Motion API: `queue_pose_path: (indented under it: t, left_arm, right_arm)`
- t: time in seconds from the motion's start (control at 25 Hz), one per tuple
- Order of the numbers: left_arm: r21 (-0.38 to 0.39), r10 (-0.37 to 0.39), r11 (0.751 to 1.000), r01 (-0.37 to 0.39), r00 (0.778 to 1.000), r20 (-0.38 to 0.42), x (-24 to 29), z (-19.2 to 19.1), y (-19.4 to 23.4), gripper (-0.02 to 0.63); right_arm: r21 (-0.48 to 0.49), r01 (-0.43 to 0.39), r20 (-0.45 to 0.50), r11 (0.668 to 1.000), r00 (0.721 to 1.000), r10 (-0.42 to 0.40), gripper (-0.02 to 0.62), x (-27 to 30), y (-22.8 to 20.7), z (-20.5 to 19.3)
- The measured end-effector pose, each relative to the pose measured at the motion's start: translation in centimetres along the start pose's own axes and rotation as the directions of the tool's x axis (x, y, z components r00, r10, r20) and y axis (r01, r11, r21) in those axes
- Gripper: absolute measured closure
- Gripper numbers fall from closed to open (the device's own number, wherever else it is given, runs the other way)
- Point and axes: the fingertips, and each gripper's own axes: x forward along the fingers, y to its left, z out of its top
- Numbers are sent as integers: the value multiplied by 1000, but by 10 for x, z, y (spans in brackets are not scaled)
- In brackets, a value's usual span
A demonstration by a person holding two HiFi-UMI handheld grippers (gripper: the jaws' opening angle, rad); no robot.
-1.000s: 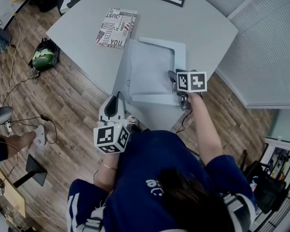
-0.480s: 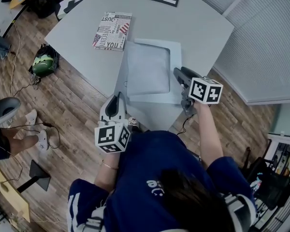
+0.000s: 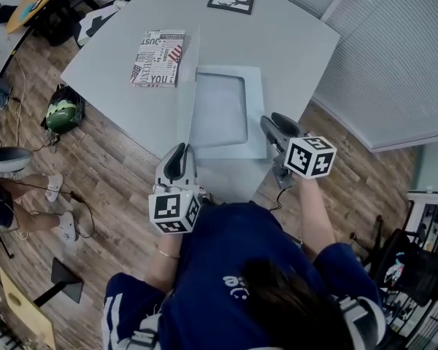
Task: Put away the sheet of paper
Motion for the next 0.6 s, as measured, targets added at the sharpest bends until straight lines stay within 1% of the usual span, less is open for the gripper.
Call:
queue_pose_path:
  t: [0.16,0.28,0.4,0.52,0.6]
  left_arm:
    - [111,-32,993,36,999,-39,10,-5,-16,572]
    - [169,-57,983,67,996,-62,16,-8,-27,569]
    - [206,-97,972,113,992,-87,22,-13,-37,561]
    - [221,-144,961,167,983,-115,29,-21,-47,552]
    - [238,-176,949,205,975,-138,35,-26,-54,546]
  right_arm:
    - [27,11,35,1000,999,-12,434,-16,-5,-4]
    - [33,19,62,999,998,-21,443,-31,-7,-6]
    - [55,7,128,998,992,-14,448,-46,-4,-3]
    - [60,5,210,998,977,-17,459,-59,0,3]
    - [83,0,233,997,972,-20,462,-64,1,1]
